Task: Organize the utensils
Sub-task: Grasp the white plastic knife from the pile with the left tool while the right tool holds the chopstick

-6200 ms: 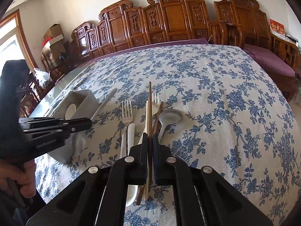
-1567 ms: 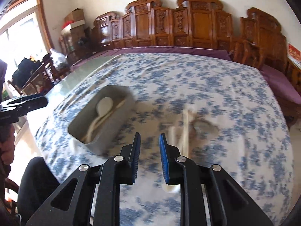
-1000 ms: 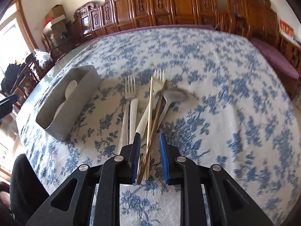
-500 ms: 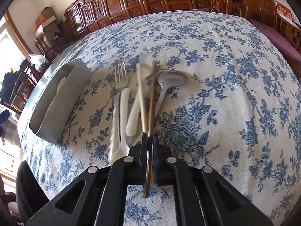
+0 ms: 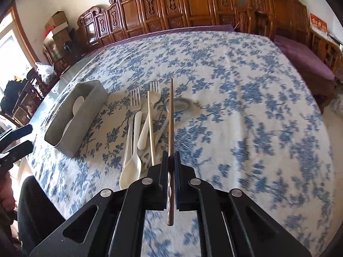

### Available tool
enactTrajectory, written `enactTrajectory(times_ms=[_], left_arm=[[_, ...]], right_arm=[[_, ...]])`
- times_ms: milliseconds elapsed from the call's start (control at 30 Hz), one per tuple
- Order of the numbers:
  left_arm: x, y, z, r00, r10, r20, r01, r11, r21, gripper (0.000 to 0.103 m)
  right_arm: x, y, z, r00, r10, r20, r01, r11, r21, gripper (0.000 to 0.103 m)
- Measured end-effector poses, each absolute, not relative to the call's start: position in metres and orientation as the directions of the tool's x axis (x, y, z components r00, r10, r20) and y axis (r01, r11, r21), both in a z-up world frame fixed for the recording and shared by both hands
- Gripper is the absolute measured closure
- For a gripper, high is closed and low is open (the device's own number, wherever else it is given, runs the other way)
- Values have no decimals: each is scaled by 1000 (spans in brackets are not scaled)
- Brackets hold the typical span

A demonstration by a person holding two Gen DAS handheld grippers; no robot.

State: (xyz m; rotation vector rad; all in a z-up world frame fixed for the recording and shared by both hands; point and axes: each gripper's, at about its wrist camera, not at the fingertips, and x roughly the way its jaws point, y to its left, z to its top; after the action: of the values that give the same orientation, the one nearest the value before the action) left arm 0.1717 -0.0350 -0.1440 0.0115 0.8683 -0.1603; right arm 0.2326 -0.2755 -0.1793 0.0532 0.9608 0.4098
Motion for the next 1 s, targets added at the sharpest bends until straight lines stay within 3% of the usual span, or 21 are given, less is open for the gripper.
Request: enactTrajectory(times_ms=[400, 733, 1000], left_arm=[[187, -91, -165, 569, -215, -793, 205, 972, -117, 19], [223, -142, -200, 458, -241, -856, 239, 961, -142, 44], [244, -155, -224, 437, -217, -873, 214, 968, -133, 50]], right_arm=[[215, -313, -178, 543, 342, -767, -270, 936, 226, 97], [220, -332, -187, 537, 343, -771, -224, 939, 262, 97], [222, -333, -186, 534, 364, -763, -228, 931, 285, 97]])
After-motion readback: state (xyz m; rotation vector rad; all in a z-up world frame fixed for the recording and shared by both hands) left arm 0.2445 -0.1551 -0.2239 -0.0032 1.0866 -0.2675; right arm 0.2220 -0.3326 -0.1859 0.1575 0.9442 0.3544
